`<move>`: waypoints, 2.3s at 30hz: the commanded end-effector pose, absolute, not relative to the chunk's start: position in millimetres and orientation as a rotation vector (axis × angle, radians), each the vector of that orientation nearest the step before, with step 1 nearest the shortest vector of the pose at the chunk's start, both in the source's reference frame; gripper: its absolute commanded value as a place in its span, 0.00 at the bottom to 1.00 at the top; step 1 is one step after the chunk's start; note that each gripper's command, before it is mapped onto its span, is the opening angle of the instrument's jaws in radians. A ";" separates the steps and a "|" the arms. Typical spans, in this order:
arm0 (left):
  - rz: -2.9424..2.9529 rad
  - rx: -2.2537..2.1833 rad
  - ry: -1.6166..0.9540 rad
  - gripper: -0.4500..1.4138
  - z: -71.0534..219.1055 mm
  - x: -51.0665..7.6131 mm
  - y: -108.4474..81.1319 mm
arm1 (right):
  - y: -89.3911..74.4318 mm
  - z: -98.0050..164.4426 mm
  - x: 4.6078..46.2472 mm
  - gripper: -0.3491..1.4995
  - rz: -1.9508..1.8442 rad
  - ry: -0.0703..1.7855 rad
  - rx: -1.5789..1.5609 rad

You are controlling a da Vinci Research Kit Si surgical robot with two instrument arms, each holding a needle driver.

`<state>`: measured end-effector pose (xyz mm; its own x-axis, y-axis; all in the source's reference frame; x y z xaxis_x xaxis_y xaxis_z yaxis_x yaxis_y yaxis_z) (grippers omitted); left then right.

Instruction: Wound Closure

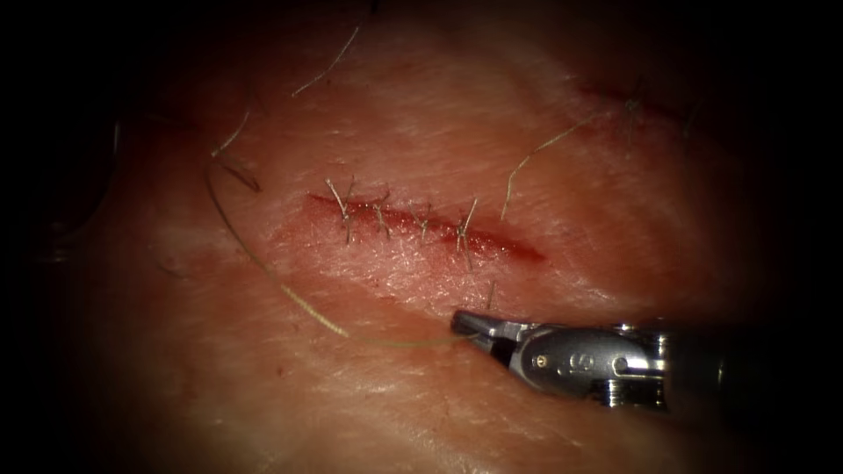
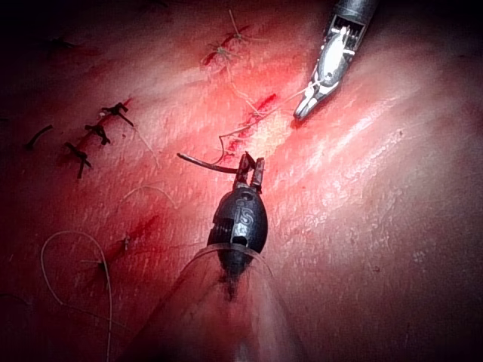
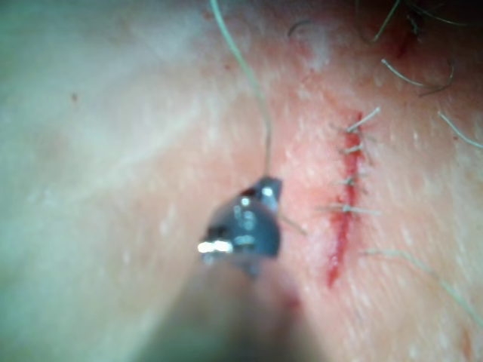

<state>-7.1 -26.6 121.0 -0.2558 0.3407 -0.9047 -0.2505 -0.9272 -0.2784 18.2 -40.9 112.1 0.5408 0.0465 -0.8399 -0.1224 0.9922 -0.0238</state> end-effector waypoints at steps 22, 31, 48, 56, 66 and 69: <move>2.229 -1.640 -0.111 0.00 121.7 -7.6 -27.4 | -46.9 108.6 17.8 0.00 0.056 0.992 -0.060; 2.229 -1.646 -0.114 0.00 121.5 -7.7 -27.8 | -46.6 108.5 18.2 0.00 0.071 0.995 -0.063; 2.222 -1.643 -0.158 0.00 123.3 -7.9 -29.8 | -47.7 104.4 15.7 0.98 0.197 0.967 -0.047; 2.174 -1.632 -0.229 0.28 124.0 -7.5 -29.1 | -45.1 101.0 12.6 0.97 0.192 0.979 0.014; 2.090 -1.541 -0.268 0.92 127.3 -6.6 -28.3 | -45.6 102.0 13.4 0.96 0.192 0.976 0.003; 2.053 -1.443 -0.218 0.99 127.9 -5.3 -27.3 | -45.6 102.0 13.5 0.96 0.193 0.976 0.003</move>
